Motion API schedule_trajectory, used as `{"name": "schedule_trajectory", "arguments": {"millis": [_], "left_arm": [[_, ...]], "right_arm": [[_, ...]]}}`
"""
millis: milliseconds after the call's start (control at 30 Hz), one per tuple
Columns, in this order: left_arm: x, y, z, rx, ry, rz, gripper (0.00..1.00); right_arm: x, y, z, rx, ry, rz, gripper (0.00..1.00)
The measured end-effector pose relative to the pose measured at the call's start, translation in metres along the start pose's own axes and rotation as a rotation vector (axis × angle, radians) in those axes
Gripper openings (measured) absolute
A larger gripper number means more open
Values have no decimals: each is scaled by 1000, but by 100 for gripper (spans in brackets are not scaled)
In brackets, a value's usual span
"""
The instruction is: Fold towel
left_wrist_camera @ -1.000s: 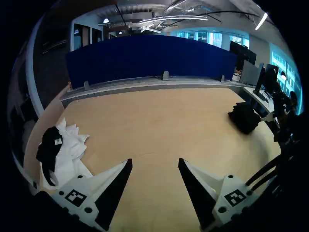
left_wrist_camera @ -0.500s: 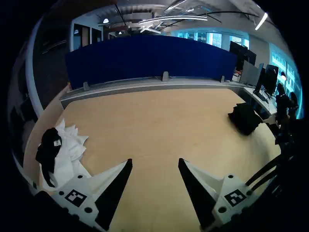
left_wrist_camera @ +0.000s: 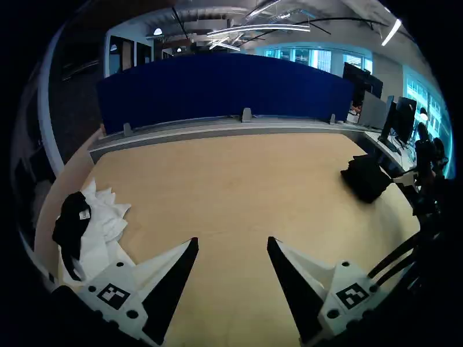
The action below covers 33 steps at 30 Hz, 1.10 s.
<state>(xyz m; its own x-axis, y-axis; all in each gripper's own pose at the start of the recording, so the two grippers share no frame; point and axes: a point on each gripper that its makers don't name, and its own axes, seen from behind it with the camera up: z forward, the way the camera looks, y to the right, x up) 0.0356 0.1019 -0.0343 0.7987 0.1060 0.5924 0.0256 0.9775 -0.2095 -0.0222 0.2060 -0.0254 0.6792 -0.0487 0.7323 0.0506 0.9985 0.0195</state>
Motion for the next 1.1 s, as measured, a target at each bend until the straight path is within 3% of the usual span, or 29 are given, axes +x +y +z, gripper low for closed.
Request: {"name": "schedule_trajectory", "arguments": {"millis": [533, 967, 1100], "left_arm": [[0, -1, -2, 5, 1, -1, 88], [-3, -5, -3, 19, -3, -5, 88], [-6, -8, -4, 26, -5, -7, 88]], "right_arm": [[32, -30, 9, 51, 51, -13, 100], [36, -70, 35, 106, 56, -11, 100], [29, -72, 45, 99, 36, -24, 100]]}}
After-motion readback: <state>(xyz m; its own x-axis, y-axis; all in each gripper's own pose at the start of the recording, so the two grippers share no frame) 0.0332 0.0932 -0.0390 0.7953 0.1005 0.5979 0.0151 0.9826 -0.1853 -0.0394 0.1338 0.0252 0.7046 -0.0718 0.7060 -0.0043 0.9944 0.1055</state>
